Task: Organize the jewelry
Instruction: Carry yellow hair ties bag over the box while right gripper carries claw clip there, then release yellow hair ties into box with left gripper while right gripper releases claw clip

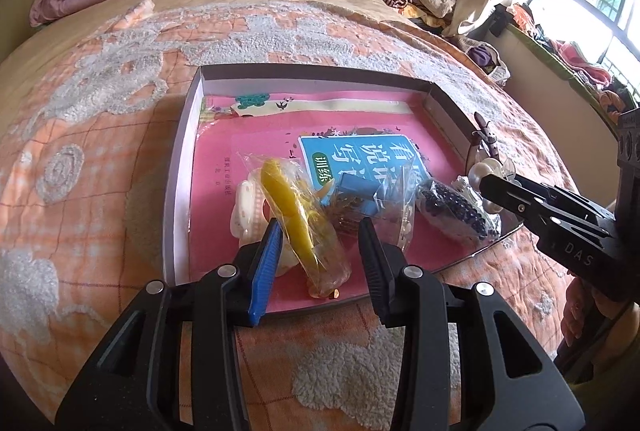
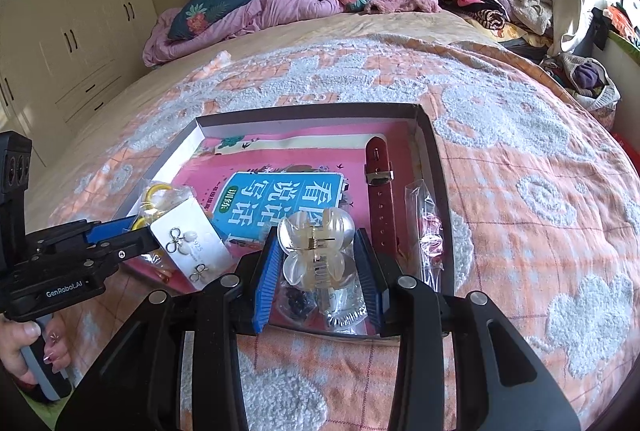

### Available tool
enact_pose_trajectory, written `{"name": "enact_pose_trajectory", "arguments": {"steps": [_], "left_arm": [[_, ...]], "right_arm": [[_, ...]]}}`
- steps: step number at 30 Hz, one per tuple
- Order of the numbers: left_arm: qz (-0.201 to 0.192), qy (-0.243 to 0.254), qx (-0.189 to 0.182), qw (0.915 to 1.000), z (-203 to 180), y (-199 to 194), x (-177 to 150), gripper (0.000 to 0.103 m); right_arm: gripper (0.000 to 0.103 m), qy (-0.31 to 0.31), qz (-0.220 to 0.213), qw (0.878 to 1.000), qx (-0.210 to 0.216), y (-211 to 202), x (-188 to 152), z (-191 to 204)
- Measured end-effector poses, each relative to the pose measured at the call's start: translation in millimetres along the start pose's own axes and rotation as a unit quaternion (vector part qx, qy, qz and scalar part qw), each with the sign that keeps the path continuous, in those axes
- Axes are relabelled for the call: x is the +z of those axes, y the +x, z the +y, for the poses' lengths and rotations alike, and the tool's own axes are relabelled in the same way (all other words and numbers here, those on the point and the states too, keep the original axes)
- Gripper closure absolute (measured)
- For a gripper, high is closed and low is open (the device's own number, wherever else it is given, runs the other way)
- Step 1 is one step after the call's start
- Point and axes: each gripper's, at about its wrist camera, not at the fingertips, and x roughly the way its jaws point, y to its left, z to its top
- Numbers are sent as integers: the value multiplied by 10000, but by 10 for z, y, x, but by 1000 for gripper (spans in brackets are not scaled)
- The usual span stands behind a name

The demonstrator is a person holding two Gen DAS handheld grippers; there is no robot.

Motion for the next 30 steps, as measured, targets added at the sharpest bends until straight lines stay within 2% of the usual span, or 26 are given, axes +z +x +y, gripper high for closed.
{"name": "enact_pose_trajectory", "arguments": {"steps": [9, 15, 18, 20, 22, 26, 30], "left_arm": [[-3, -1, 3, 10000, 5, 3, 3, 73], [-38, 5, 20, 10000, 17, -18, 16, 72], [-64, 14, 33, 10000, 14, -61, 38, 72], [-81, 20, 35, 10000, 1, -91, 42, 72], [-103, 34, 44, 9999, -5, -115, 50, 71], [-158, 55, 62, 9998, -47, -182, 53, 71], [-249, 84, 77, 9996, -83, -286, 75, 66]], "right_arm": [[64, 6, 22, 10000, 25, -13, -14, -5], [55, 29, -56, 10000, 65, -104, -22, 3], [46, 48, -115, 9999, 102, -176, -14, 9], [34, 91, -166, 9997, 122, -229, -10, 8], [29, 158, -206, 9995, 184, -288, -7, -2], [24, 235, -272, 9991, 229, -393, 0, -8], [23, 256, -334, 9987, 276, -536, 5, -2]]}}
